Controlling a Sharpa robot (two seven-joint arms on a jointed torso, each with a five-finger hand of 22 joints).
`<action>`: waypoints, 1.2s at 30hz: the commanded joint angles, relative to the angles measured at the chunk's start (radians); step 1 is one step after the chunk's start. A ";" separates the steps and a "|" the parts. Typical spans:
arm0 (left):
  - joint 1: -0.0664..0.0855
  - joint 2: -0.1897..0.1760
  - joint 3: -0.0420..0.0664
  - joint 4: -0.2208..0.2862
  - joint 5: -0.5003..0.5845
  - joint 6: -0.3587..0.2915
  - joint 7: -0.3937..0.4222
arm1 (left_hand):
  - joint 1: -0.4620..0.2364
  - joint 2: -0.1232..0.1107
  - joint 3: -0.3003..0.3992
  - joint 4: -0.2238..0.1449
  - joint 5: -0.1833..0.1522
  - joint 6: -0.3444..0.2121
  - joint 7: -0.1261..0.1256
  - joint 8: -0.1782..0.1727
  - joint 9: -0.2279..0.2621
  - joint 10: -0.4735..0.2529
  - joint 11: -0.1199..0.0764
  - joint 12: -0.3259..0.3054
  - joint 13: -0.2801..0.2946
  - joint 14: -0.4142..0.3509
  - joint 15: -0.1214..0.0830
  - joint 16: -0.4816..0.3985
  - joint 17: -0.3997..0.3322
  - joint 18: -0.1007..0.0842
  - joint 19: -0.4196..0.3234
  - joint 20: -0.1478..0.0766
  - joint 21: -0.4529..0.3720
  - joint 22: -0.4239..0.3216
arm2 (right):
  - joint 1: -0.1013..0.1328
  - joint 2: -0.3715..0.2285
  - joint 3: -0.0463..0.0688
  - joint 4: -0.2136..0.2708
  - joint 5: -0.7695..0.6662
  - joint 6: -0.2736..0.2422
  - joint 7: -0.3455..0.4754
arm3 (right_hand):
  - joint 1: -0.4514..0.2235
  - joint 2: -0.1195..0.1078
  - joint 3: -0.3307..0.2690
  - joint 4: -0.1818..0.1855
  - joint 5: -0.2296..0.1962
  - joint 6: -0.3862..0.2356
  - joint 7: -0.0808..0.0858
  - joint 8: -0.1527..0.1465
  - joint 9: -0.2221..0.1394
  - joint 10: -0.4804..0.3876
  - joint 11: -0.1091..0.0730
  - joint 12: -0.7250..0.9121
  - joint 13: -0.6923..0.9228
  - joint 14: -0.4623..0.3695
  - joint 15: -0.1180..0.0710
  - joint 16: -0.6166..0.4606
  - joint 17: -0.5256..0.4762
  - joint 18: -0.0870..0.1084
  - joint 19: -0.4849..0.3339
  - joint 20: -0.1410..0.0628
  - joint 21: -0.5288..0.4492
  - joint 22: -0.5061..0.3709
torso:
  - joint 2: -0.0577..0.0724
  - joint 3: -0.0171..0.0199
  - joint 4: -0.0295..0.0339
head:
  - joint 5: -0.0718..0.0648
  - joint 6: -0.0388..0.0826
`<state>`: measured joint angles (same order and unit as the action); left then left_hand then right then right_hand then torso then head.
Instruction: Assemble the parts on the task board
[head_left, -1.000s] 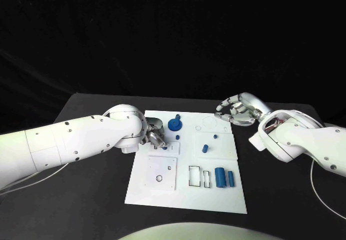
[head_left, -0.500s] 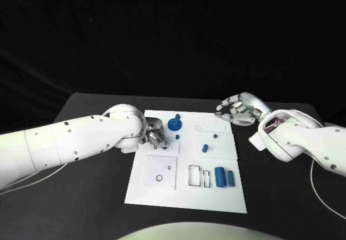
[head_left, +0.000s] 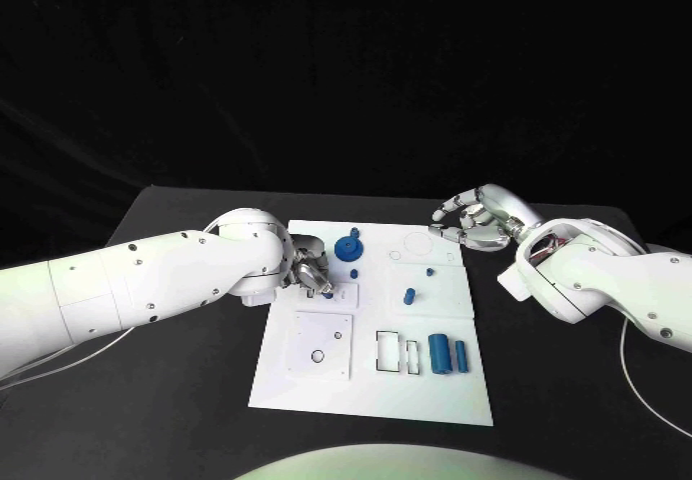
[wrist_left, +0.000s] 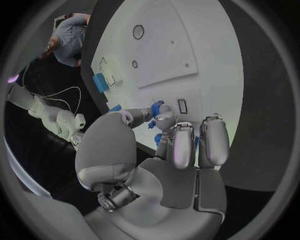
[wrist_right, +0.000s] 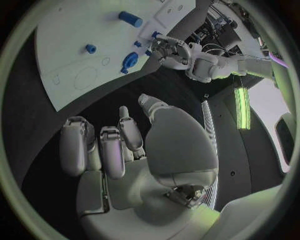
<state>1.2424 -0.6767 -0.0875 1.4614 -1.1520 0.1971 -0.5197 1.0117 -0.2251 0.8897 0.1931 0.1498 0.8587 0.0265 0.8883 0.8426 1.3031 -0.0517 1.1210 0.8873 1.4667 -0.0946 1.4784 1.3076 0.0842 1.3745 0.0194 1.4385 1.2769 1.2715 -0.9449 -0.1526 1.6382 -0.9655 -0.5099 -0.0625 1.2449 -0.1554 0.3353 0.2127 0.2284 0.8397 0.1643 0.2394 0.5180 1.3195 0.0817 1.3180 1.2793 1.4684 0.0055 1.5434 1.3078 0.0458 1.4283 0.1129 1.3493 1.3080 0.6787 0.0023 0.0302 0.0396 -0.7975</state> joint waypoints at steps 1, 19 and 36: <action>-0.003 0.004 -0.002 0.002 -0.001 0.018 -0.003 | -0.018 0.000 0.058 -0.065 -0.005 0.008 -0.010 -0.004 -0.002 0.000 0.002 0.007 0.003 0.066 -0.006 0.002 0.127 -0.020 0.007 -0.001 0.005 0.002 | -0.001 -0.001 0.000 0.003 -0.003 0.010 -0.001 | -0.010 0.000 0.001 0.004 0.006 0.005 -0.001 0.004 0.001 -0.009 -0.001 -0.006 -0.001 0.079 0.003 -0.007 0.165 0.016 -0.009 0.001 -0.005 0.091 | 0.000 0.0006 0.0000 | -0.001 0.000; -0.003 0.004 -0.002 -0.005 0.001 0.019 -0.002 | -0.080 0.000 -0.043 0.019 -0.016 0.028 -0.015 -0.005 -0.008 0.005 -0.002 0.026 0.013 0.066 -0.009 0.001 0.129 -0.023 0.018 -0.005 0.010 0.016 | 0.000 -0.007 0.000 0.006 -0.003 0.008 -0.001 | -0.013 -0.002 -0.001 0.007 0.006 0.004 -0.001 0.004 0.001 -0.012 -0.001 -0.009 -0.004 0.078 0.003 -0.010 0.157 0.016 -0.011 0.001 -0.008 0.088 | 0.000 -0.0001 0.0010 | -0.007 0.001; -0.003 0.006 -0.002 -0.011 0.001 0.021 -0.002 | -0.088 0.009 -0.208 0.096 -0.023 0.040 -0.016 -0.007 -0.011 0.007 -0.002 0.040 0.016 0.066 -0.010 0.001 0.130 -0.025 0.023 -0.006 0.011 0.024 | 0.000 -0.009 0.000 0.007 -0.002 0.007 -0.002 | -0.016 -0.002 -0.003 0.011 0.006 0.003 -0.001 0.005 0.001 -0.013 -0.001 -0.009 -0.005 0.076 0.003 -0.011 0.153 0.017 -0.013 0.001 -0.012 0.086 | -0.001 0.0003 0.0003 | -0.007 -0.001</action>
<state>1.2396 -0.6728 -0.0898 1.4498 -1.1521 0.2039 -0.5235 0.9276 -0.2199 0.6879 0.2893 0.1312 0.8940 0.0088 0.8844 0.8326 1.3030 -0.0517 1.1539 0.9016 1.4632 -0.0981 1.4784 1.3075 0.0685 1.3885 0.0126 1.4423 1.3003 1.2717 -0.9535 -0.1524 1.6435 -0.9648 -0.5102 -0.0640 1.2368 -0.1554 0.3311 0.2167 0.2284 0.8397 0.1643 0.2394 0.5177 1.3124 0.0817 1.3130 1.2757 1.4684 0.0055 1.5374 1.3075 0.0459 1.4211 0.1129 1.3409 1.3076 0.6786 0.0021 0.0303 0.0322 -0.7981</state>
